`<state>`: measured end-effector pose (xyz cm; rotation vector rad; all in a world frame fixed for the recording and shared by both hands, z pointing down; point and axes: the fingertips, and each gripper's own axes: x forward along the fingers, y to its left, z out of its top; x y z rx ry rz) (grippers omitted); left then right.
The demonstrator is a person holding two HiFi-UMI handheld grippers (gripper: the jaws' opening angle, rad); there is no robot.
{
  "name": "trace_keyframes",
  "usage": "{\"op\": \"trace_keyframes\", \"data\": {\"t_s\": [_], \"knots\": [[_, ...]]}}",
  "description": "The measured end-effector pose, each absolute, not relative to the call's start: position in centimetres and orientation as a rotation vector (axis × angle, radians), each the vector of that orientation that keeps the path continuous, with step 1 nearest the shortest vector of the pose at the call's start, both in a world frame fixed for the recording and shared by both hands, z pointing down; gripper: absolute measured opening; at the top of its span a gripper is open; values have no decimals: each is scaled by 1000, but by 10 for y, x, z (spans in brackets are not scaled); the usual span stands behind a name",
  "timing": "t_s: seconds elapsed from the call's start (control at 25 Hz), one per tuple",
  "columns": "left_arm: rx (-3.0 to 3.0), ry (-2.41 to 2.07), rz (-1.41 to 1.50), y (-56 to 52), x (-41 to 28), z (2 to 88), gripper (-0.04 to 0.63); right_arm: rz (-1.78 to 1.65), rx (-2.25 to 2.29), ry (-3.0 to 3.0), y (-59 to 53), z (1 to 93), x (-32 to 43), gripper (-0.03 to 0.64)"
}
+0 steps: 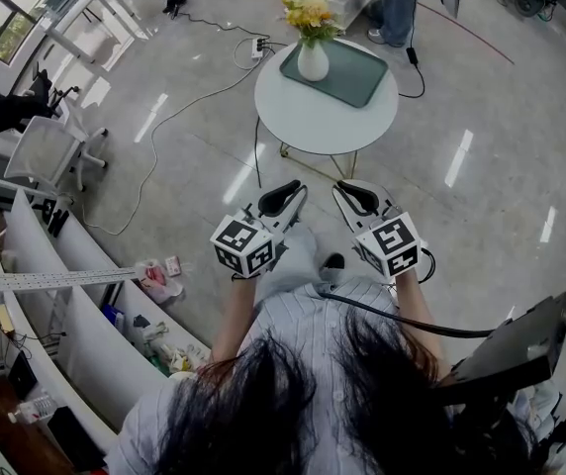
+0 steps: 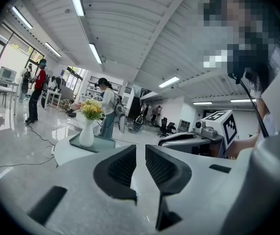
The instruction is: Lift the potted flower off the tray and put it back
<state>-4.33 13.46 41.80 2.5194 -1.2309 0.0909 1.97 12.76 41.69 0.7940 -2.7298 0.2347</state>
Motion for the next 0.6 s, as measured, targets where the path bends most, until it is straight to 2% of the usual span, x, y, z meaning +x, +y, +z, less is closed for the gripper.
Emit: {"op": "trace_keyframes", "data": {"t_s": [0.6], "knots": [[2510, -1238, 90, 123, -59, 417, 72, 232, 780, -2720, 116, 418, 5, 55]]}}
